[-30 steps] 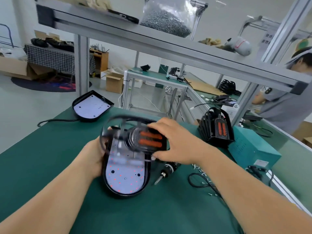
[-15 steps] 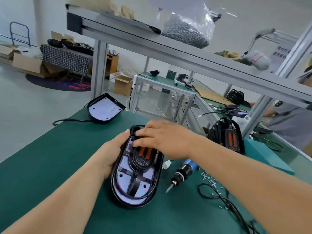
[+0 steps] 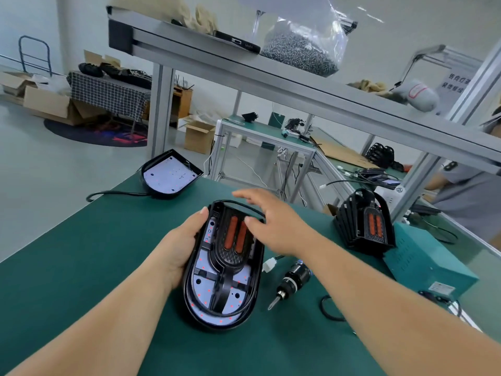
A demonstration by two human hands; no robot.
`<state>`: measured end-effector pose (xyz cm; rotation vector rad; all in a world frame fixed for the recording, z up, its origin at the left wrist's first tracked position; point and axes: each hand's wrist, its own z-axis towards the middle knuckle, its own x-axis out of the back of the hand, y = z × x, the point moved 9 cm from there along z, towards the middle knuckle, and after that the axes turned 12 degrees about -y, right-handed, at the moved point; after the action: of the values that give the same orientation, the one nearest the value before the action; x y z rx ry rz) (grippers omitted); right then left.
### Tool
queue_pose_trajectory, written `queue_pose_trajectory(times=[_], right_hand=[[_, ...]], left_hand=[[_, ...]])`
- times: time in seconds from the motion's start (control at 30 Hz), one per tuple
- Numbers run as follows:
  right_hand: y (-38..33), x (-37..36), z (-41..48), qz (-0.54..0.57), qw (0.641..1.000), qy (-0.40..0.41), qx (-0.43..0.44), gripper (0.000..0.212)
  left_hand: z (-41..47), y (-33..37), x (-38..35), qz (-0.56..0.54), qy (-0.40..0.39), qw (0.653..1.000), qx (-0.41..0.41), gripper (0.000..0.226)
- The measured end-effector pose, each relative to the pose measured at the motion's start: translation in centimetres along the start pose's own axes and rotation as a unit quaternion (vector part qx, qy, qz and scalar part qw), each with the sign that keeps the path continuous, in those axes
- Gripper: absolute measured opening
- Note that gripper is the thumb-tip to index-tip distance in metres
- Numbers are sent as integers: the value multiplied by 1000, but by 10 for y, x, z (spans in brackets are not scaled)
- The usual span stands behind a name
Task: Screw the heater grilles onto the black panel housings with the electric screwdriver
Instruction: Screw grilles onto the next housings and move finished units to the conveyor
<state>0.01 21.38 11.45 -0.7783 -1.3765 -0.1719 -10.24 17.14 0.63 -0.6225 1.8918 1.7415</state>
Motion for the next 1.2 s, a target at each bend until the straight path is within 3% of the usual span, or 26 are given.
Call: queue_pose_trajectory(times=[0.07,0.17,0.27,0.4,0.57,0.67,0.73,0.8,0.83,0.93,1.0,1.2], right_hand=[[12,-13,1,52,996,15,-68,48],[11,-31,2,134,984,82,-85,39],[16,-33,1,186,963,136,-136,49],[22,-29,9,224,952,130,-163,37],[28,-27,12,327,932,104,-119,18],[17,-29,13,249,960,74,-101,23],[13,-36,15,117,985,45,-123,31],[12,-38,17,-36,986,26,-159,44],[11,-37,17,-55,985,24,-164,50],[23,-25,9,110,980,72,-147,59],[38,-14,-5,244,947,138,-156,60],[49,-38,-28,400,875,188,-196,60]], left_hand=[[-2,-1,-2,-9,1,1000,2,49],[-3,0,-5,-20,-3,1000,-9,50],[-4,0,-8,-23,-6,1000,-13,51],[-2,1,-10,-21,-22,999,-21,49],[3,4,-5,5,-4,998,-64,35],[4,2,-5,-6,4,998,-64,33],[4,1,-4,-10,9,998,-57,34],[3,-1,-2,-10,17,999,-49,34],[3,-1,0,-11,19,999,-46,35],[3,0,0,-15,16,999,-44,38],[4,2,0,-18,10,999,-49,38],[5,10,-2,-50,4,995,-91,31]])
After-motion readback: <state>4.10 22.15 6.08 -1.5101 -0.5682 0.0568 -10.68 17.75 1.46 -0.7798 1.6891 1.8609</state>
